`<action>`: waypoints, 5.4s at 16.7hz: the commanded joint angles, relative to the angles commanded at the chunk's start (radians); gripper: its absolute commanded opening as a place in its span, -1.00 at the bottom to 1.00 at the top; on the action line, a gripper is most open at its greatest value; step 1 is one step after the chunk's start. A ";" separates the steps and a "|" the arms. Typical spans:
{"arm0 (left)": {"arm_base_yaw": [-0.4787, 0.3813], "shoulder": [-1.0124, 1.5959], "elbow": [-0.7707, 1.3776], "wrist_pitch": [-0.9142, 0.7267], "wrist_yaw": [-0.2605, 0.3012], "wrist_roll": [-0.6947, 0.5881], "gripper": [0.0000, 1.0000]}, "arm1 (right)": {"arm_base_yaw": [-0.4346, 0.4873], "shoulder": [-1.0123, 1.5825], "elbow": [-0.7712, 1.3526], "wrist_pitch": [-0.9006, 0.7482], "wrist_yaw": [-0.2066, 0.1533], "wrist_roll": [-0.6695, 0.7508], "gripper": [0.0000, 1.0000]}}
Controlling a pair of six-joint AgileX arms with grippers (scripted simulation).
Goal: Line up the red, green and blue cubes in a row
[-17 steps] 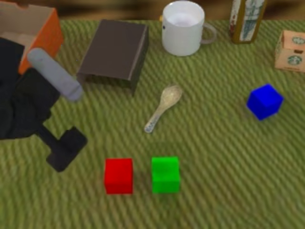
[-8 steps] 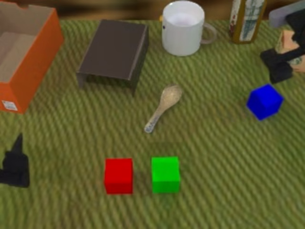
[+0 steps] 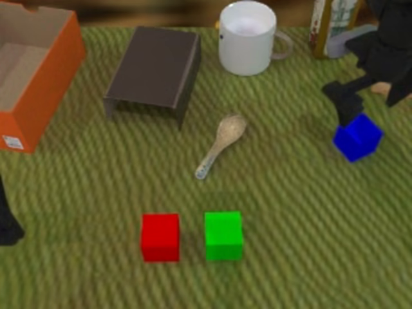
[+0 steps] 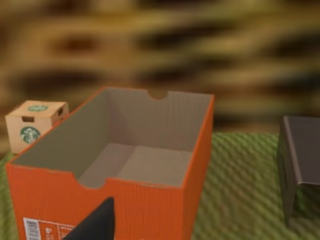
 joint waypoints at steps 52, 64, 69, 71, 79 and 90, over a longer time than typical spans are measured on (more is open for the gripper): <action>0.001 -0.003 -0.002 0.003 0.000 -0.002 1.00 | 0.007 0.006 -0.029 0.035 0.000 0.001 -1.00; 0.001 -0.003 -0.002 0.003 0.000 -0.002 1.00 | 0.234 -0.184 -0.297 0.097 -0.001 0.453 -1.00; 0.001 -0.003 -0.002 0.003 0.000 -0.002 1.00 | 0.418 -0.351 -0.526 0.150 -0.002 0.842 -1.00; 0.001 -0.003 -0.002 0.003 0.000 -0.002 1.00 | 0.472 -0.408 -0.595 0.171 -0.001 0.937 -1.00; 0.001 -0.003 -0.002 0.003 0.000 -0.002 1.00 | 0.508 -0.450 -0.649 0.191 -0.001 1.000 -1.00; 0.001 -0.003 -0.002 0.003 0.000 -0.002 1.00 | 0.515 -0.361 -0.817 0.452 0.000 1.005 -1.00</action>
